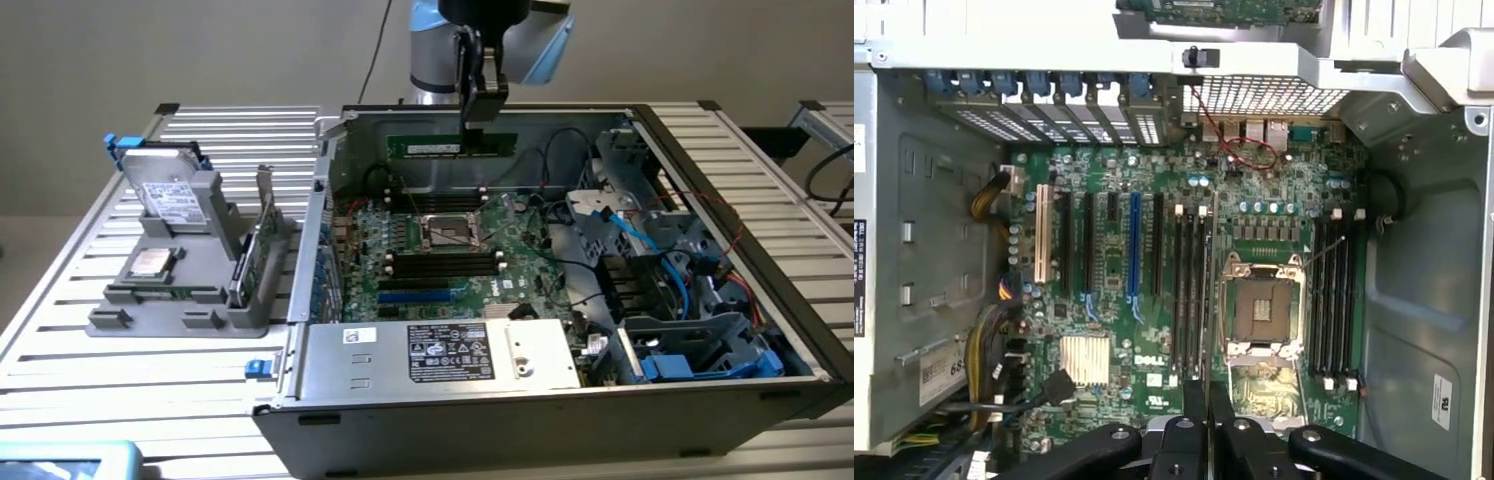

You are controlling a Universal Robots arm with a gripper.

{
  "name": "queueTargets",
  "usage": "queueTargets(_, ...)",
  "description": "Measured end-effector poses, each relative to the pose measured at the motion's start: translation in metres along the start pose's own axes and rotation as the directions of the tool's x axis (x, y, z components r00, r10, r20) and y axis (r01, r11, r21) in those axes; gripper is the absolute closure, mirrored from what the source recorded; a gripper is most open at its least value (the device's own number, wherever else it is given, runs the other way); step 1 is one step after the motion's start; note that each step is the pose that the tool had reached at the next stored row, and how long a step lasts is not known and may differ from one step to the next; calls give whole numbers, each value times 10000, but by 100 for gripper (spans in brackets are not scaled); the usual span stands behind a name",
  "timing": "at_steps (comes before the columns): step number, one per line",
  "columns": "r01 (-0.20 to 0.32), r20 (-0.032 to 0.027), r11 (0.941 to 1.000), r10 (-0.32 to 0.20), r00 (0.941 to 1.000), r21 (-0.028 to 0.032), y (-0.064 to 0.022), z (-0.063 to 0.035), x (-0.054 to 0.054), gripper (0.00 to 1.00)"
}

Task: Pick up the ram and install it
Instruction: 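Pick up the ram and move it above insertion slot, then insert the ram into the slot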

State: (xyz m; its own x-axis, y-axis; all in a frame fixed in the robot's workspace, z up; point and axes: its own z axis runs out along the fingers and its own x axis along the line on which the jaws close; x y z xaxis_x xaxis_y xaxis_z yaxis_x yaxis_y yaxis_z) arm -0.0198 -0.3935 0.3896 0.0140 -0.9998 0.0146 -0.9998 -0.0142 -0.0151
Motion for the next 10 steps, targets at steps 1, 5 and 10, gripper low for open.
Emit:
queueTargets(1,0,0,10000,0,10000,0,0,9,-9,87)
queueTargets(5,0,1,10000,0,10000,0,0,53,-30,87)
queueTargets(10,1,-10,10000,-1,10000,0,1,89,-35,87)
